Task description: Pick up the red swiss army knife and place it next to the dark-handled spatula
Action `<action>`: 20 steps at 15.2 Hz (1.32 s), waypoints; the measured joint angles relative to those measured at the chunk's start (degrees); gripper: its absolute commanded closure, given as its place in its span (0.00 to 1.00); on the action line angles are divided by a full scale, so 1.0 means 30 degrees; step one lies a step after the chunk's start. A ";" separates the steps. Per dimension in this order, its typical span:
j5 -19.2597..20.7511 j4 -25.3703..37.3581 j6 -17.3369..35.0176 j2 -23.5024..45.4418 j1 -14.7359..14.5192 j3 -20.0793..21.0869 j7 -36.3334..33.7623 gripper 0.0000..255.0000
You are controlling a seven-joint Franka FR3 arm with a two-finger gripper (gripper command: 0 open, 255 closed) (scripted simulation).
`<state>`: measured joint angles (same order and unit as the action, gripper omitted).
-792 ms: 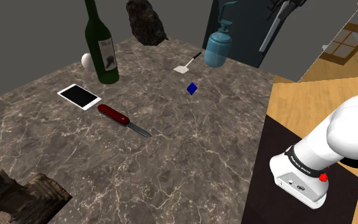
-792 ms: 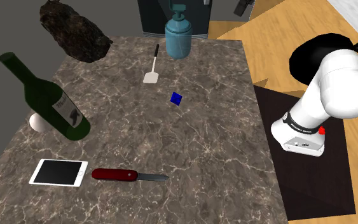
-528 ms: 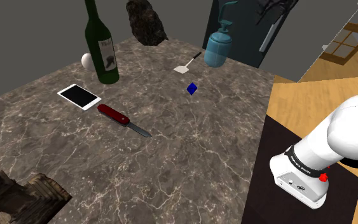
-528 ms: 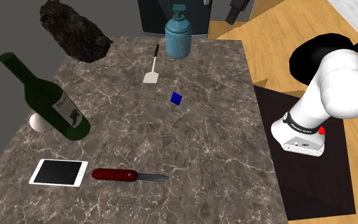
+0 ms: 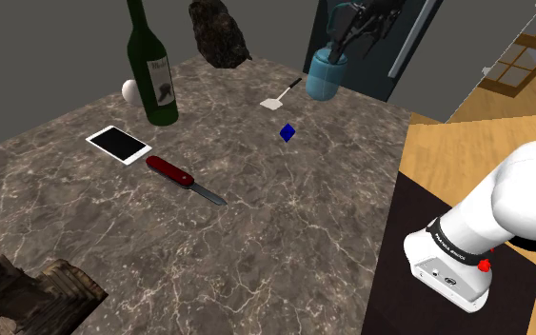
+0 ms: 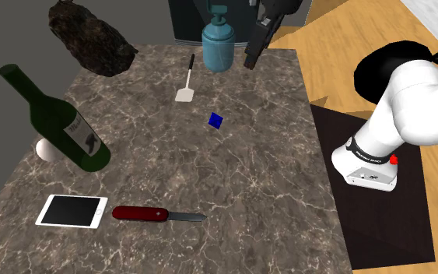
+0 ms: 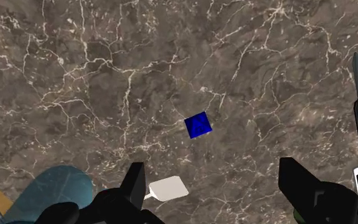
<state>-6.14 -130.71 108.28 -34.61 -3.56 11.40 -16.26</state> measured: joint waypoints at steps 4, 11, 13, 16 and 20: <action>-0.0014 0.0654 0.1157 0.2106 -0.0290 0.1265 -0.0882 0.00; 0.0736 0.2430 0.2838 0.6201 -0.0664 0.3456 -0.2717 0.00; 0.1209 0.3167 0.3195 0.7531 -0.0748 0.4024 -0.3309 0.00; 0.2087 0.4167 0.3777 0.9561 -0.1021 0.4879 -0.4400 0.00; 0.3590 0.5892 0.4170 1.2426 -0.1564 0.5654 -0.5788 0.00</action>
<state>4.63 -113.03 120.79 2.67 -8.25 28.36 -33.62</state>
